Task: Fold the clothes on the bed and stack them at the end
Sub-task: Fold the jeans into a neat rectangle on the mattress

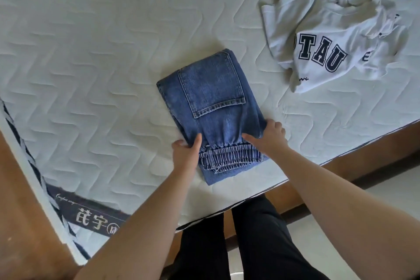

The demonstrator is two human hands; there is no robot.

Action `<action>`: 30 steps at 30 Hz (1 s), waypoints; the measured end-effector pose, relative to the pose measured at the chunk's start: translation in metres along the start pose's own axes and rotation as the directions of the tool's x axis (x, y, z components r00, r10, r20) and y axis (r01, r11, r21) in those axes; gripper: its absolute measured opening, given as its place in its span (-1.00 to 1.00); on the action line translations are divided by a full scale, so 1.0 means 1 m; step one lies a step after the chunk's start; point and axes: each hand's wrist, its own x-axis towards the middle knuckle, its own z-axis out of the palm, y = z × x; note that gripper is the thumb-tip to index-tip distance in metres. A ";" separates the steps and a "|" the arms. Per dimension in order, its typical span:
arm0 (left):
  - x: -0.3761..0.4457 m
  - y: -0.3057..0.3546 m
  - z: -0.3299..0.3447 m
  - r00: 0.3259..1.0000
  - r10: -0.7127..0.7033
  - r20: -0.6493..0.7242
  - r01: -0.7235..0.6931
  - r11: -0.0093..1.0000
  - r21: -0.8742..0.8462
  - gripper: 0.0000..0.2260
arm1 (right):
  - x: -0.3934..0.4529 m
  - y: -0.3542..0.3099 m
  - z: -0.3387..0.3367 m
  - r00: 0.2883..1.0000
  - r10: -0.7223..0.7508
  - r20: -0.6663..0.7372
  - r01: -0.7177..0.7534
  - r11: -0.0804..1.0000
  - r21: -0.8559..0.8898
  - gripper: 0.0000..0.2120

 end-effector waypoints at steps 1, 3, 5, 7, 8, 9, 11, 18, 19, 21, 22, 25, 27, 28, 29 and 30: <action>-0.002 -0.012 0.003 0.999 -0.007 0.051 0.008 1.000 -0.009 -0.57 | 0.001 0.000 0.002 1.000 0.001 -0.024 -0.002 0.998 -0.063 -0.08; -0.002 -0.028 0.006 0.990 -0.017 0.137 0.017 1.000 0.003 -0.54 | 0.002 0.002 0.007 0.999 -0.020 -0.046 0.016 0.995 -0.094 -0.12; -0.001 -0.031 0.006 0.983 -0.026 0.183 0.023 1.000 0.019 -0.55 | 0.001 0.007 0.010 0.999 -0.047 -0.012 0.048 0.998 0.047 -0.23; -0.003 -0.029 0.005 0.985 0.005 0.172 -0.007 1.000 0.014 -0.58 | -0.001 0.015 0.011 0.996 -0.083 0.022 0.079 0.989 0.122 -0.35; -0.005 -0.030 0.004 0.986 0.027 0.167 -0.028 1.000 0.007 -0.60 | -0.002 0.019 0.010 0.995 -0.097 0.032 0.093 0.990 0.108 -0.40; -0.007 -0.032 0.003 0.985 0.046 0.169 -0.045 0.999 -0.006 -0.59 | -0.002 0.022 0.010 0.994 -0.105 0.037 0.102 0.991 0.091 -0.44; -0.009 -0.040 0.002 0.982 0.070 0.175 -0.067 0.997 -0.024 -0.56 | -0.002 0.028 0.011 0.994 -0.103 0.044 0.099 0.992 0.078 -0.45; -0.011 -0.030 -0.001 0.993 0.122 0.003 -0.121 0.989 0.079 -0.34 | -0.013 0.015 0.008 0.920 -0.306 -0.246 0.303 0.952 -0.051 -0.30; -0.011 -0.024 -0.004 0.968 0.232 -0.090 -0.221 0.967 0.125 -0.33 | -0.014 0.009 0.006 0.886 -0.355 -0.299 0.350 0.934 -0.072 -0.30; -0.005 -0.006 -0.010 0.825 0.521 -0.219 -0.463 0.845 0.268 -0.39 | -0.009 -0.007 -0.001 0.804 -0.462 -0.374 0.439 0.886 -0.151 -0.32; 0.002 0.006 -0.012 0.744 0.634 -0.213 -0.540 0.757 0.367 -0.41 | -0.004 -0.017 -0.005 0.760 -0.518 -0.392 0.481 0.854 -0.197 -0.34; 0.029 0.043 -0.010 0.590 0.806 -0.034 -0.644 0.496 0.582 -0.41 | 0.014 -0.052 -0.013 0.654 -0.643 -0.398 0.584 0.764 -0.275 -0.39; 0.046 0.062 -0.003 0.512 0.857 0.063 -0.651 0.339 0.679 -0.42 | 0.029 -0.074 -0.016 0.583 -0.703 -0.408 0.621 0.709 -0.333 -0.42; 0.054 0.068 0.002 0.484 0.870 0.093 -0.634 0.275 0.723 -0.44 | 0.037 -0.084 -0.017 0.554 -0.726 -0.408 0.622 0.686 -0.376 -0.42; 0.062 0.070 0.007 0.462 0.879 0.114 -0.618 0.227 0.753 -0.45 | 0.045 -0.093 -0.017 0.539 -0.742 -0.399 0.611 0.670 -0.422 -0.42; 0.069 0.069 0.011 0.456 0.880 0.134 -0.613 0.201 0.764 -0.46 | 0.053 -0.099 -0.017 0.536 -0.751 -0.386 0.591 0.660 -0.464 -0.40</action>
